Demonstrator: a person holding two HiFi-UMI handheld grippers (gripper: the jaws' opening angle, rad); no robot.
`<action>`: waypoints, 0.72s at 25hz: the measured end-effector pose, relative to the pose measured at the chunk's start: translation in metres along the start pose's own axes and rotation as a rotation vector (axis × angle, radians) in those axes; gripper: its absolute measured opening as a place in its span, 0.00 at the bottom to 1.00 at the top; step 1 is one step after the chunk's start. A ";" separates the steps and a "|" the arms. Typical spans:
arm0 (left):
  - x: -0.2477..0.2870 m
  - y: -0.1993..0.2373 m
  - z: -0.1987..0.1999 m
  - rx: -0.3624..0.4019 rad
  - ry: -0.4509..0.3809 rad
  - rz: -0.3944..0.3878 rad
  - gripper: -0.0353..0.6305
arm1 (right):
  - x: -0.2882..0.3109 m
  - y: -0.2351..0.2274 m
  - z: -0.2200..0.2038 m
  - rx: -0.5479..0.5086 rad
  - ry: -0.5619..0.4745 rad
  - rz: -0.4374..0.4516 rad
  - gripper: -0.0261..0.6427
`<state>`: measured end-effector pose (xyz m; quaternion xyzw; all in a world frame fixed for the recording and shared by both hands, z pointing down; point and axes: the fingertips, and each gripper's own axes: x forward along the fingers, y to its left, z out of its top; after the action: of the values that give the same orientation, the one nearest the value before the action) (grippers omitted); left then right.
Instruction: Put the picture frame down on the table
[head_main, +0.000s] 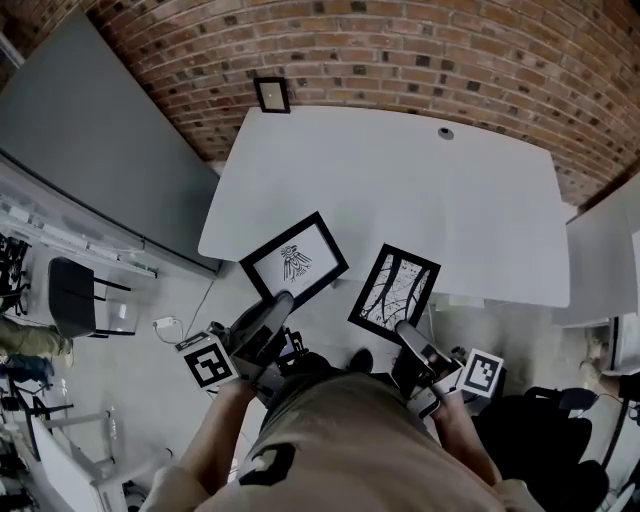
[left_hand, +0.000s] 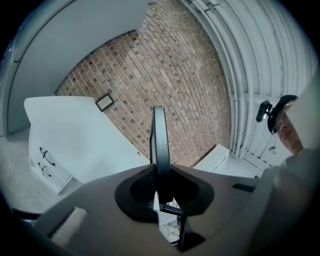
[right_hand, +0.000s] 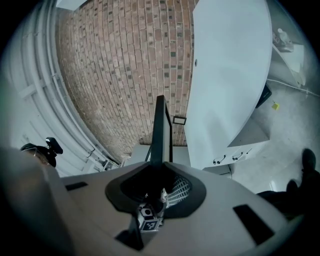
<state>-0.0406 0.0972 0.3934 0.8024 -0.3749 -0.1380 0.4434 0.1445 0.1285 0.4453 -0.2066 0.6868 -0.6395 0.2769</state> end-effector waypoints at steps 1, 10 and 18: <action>0.000 0.000 0.000 0.001 0.002 0.003 0.12 | 0.001 -0.001 0.000 0.002 0.006 0.002 0.12; 0.000 0.007 0.004 -0.003 -0.002 0.014 0.12 | 0.011 -0.006 0.000 0.012 0.040 -0.013 0.12; 0.013 0.028 0.017 -0.002 0.065 -0.015 0.12 | 0.019 -0.005 0.017 -0.019 -0.049 -0.037 0.12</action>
<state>-0.0546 0.0682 0.4085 0.8088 -0.3541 -0.1156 0.4550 0.1405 0.1028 0.4479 -0.2375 0.6819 -0.6326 0.2800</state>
